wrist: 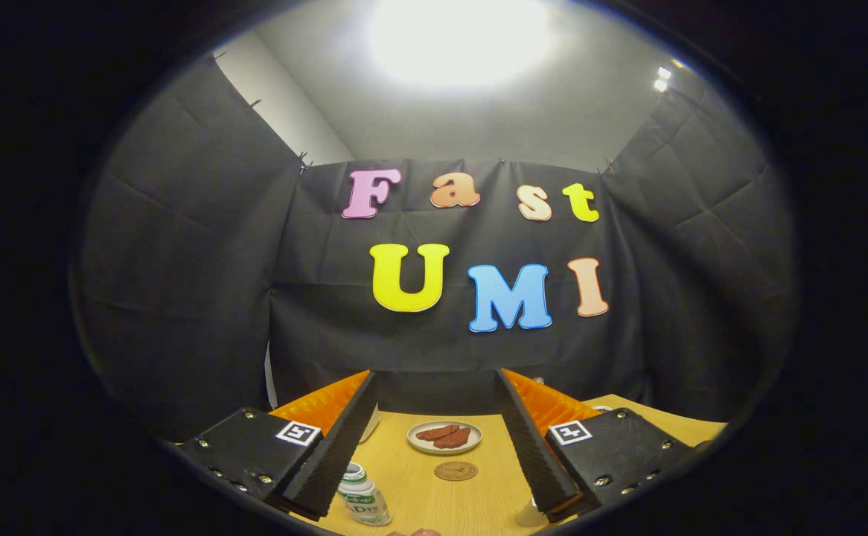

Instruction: Take the bottle from table, then pour the juice into the cup, finally place the bottle on the coaster

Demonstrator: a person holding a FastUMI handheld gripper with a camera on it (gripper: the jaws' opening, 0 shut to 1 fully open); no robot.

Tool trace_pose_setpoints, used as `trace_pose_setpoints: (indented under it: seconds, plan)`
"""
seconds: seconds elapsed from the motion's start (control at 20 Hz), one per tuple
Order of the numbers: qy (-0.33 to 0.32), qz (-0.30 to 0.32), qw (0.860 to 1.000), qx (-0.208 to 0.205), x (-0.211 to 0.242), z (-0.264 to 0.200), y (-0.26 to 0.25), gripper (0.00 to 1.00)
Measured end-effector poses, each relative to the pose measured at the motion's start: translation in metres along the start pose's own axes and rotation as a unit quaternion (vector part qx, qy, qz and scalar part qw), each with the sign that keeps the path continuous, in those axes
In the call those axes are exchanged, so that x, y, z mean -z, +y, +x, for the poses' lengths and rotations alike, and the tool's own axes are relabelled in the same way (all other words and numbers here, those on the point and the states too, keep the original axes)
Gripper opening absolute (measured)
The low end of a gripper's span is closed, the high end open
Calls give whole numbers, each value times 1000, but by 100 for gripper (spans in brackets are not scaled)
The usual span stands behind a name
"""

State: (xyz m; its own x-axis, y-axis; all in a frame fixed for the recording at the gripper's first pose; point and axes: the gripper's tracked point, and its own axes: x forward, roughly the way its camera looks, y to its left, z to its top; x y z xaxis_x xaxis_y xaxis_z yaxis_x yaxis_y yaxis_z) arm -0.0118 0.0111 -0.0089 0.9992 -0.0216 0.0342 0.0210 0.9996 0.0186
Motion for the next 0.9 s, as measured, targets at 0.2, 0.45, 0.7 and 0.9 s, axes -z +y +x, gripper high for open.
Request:
trace_pose_setpoints:
  seconds: [0.2, 0.45, 0.7, 0.9]
  plan:
    - [10, 0, 1000, -3, 22, 1, 18, 96]
    - [23, -20, 999, -21, 52, 5, 46, 96]
    - [51, -8, 998, -38, 87, 12, 68, 96]
    - [79, -9, 996, -42, 119, 15, 77, 96]
